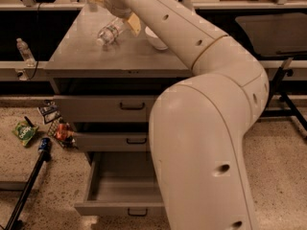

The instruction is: Place water bottle into bottom drawer

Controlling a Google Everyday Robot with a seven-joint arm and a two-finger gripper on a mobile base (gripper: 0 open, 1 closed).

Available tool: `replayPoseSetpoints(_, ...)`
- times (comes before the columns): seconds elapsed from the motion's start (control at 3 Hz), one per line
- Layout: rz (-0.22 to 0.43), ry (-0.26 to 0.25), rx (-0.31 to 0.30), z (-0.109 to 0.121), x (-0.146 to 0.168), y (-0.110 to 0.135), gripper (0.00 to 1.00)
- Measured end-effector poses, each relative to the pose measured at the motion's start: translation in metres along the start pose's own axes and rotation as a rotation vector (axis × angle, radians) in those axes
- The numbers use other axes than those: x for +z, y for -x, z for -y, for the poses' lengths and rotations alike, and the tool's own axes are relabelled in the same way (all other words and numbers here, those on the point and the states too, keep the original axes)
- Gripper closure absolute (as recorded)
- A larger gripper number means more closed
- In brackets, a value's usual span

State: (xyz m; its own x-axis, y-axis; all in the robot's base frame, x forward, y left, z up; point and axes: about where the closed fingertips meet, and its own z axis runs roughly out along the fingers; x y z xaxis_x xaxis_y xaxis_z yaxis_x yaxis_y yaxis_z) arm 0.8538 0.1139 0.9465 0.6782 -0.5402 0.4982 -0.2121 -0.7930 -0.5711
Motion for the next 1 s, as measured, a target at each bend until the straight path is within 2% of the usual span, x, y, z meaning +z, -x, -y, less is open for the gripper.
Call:
replayPoseSetpoints(0.67,-0.069,0.091,-0.105,0.015,0.056,-0.014,0.00)
replayPoseSetpoints(1.0,-0.056,0.128,-0.186,0.022,0.082,-0.002,0.03)
